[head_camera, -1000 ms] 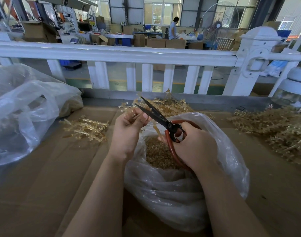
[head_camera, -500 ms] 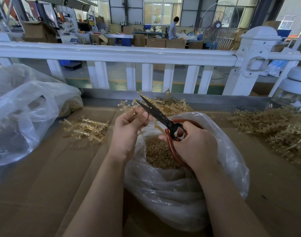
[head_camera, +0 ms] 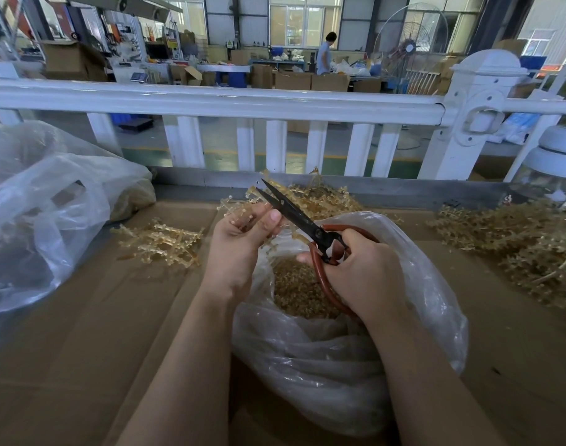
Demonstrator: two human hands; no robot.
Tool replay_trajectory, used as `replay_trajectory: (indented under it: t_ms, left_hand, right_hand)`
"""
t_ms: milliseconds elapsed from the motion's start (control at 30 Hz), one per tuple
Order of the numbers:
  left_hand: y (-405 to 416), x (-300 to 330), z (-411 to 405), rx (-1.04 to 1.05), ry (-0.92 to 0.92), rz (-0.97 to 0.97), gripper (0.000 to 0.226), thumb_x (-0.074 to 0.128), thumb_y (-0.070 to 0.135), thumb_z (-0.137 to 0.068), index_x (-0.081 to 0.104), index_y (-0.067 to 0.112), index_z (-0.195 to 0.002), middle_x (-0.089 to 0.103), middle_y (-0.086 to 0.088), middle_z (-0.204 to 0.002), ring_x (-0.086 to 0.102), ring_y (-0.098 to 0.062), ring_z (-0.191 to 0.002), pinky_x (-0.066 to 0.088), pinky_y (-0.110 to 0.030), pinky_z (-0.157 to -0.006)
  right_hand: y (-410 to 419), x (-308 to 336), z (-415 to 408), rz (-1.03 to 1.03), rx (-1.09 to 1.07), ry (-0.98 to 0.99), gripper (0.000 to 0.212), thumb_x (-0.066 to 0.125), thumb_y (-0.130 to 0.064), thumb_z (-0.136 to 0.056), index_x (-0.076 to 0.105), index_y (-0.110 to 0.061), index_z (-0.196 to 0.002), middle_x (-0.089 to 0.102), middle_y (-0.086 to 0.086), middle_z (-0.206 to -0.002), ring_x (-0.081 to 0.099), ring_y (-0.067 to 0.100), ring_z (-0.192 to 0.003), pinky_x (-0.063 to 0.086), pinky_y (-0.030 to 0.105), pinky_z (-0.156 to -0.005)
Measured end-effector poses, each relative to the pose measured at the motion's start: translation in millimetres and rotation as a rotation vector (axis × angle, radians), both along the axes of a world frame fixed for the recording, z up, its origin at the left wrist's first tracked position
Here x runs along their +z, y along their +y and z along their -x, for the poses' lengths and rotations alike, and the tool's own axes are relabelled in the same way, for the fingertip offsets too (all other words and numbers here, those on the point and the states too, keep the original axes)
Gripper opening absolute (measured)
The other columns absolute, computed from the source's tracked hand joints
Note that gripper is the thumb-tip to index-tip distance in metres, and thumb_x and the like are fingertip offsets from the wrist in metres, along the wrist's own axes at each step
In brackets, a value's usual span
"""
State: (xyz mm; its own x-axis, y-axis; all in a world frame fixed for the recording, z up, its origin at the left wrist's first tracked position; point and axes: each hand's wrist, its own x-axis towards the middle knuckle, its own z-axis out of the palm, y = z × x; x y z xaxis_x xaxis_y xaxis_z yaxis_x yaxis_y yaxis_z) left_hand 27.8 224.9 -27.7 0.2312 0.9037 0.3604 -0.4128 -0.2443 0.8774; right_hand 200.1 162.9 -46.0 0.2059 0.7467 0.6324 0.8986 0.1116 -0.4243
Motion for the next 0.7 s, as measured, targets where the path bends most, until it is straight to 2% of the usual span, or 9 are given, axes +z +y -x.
replay_trajectory:
  t_ms: [100, 200, 267, 367, 467, 500, 567, 700]
  left_hand:
    - [-1, 1, -1, 0.012, 0.000, 0.034, 0.007, 0.070, 0.016, -0.080, 0.069, 0.009, -0.081, 0.065, 0.000, -0.072, 0.059, -0.012, -0.071, 0.051, -0.023, -0.073]
    - [0, 2, -3, 0.026, -0.026, 0.108, 0.003, 0.071, 0.016, -0.077, 0.074, 0.017, -0.077, 0.065, 0.000, -0.071, 0.057, -0.011, -0.069, 0.051, -0.021, -0.072]
    - [0, 3, -3, 0.022, -0.022, 0.141, 0.003, 0.072, 0.017, -0.076, 0.075, 0.017, -0.075, 0.066, 0.000, -0.069, 0.058, -0.011, -0.068, 0.051, -0.021, -0.072]
    - [0, 2, -3, 0.003, 0.041, 0.148, 0.011, 0.070, 0.011, -0.083, 0.074, 0.017, -0.074, 0.067, 0.000, -0.069, 0.057, -0.011, -0.065, 0.051, -0.021, -0.071]
    - [0, 0, -5, 0.010, 0.096, 0.175, 0.005, 0.068, 0.007, -0.086, 0.073, 0.008, -0.085, 0.069, 0.000, -0.070, 0.058, -0.010, -0.065, 0.049, -0.018, -0.066]
    - [0, 1, -5, 0.011, 0.105, 0.185, 0.005, 0.069, 0.007, -0.086, 0.073, 0.007, -0.086, 0.069, 0.001, -0.069, 0.058, -0.010, -0.065, 0.049, -0.017, -0.064]
    - [0, 1, -5, 0.019, 0.119, 0.202, 0.005, 0.069, 0.009, -0.085, 0.074, 0.009, -0.087, 0.069, 0.002, -0.069, 0.056, -0.008, -0.065, 0.048, -0.016, -0.062]
    - [-4, 2, -6, 0.014, 0.099, 0.267, 0.015, 0.075, 0.020, -0.073, 0.078, 0.015, -0.087, 0.070, 0.004, -0.072, 0.053, -0.007, -0.064, 0.047, -0.017, -0.062]
  right_hand:
    - [0, 0, 0, 0.004, 0.007, 0.006, 0.071, 0.045, -0.088, -0.069, 0.060, -0.018, -0.069, 0.061, -0.013, -0.063, 0.056, 0.005, -0.055, 0.054, 0.029, -0.055]
    - [-1, 0, 0, 0.043, 0.052, 0.103, 0.067, 0.048, -0.087, -0.066, 0.067, -0.025, -0.081, 0.063, -0.019, -0.071, 0.061, -0.002, -0.064, 0.048, 0.011, -0.060]
    - [-2, 1, 1, 0.057, 0.089, 0.214, 0.064, 0.052, -0.086, -0.066, 0.071, -0.031, -0.092, 0.065, -0.024, -0.076, 0.063, -0.005, -0.070, 0.046, 0.006, -0.060]
    - [0, 2, 2, 0.075, 0.161, 0.410, 0.046, 0.063, -0.075, -0.072, 0.071, -0.032, -0.086, 0.070, -0.022, -0.072, 0.067, -0.003, -0.073, 0.052, 0.010, -0.062]
    - [1, 4, 3, 0.110, 0.219, 0.565, 0.016, 0.075, -0.043, -0.084, 0.071, -0.028, -0.079, 0.073, -0.015, -0.073, 0.068, 0.003, -0.067, 0.054, 0.018, -0.060]
    - [1, 5, 3, 0.113, 0.240, 0.619, 0.015, 0.076, -0.036, -0.086, 0.071, -0.026, -0.076, 0.072, -0.011, -0.069, 0.067, 0.004, -0.063, 0.052, 0.018, -0.058]
    - [-1, 7, 4, 0.094, 0.273, 0.713, 0.021, 0.077, -0.035, -0.086, 0.071, -0.021, -0.071, 0.069, -0.005, -0.061, 0.063, 0.005, -0.056, 0.051, 0.020, -0.056]
    - [-2, 10, 5, 0.071, 0.259, 0.736, 0.031, 0.076, -0.049, -0.081, 0.074, -0.019, -0.076, 0.072, -0.002, -0.068, 0.069, 0.011, -0.066, 0.056, 0.022, -0.064]
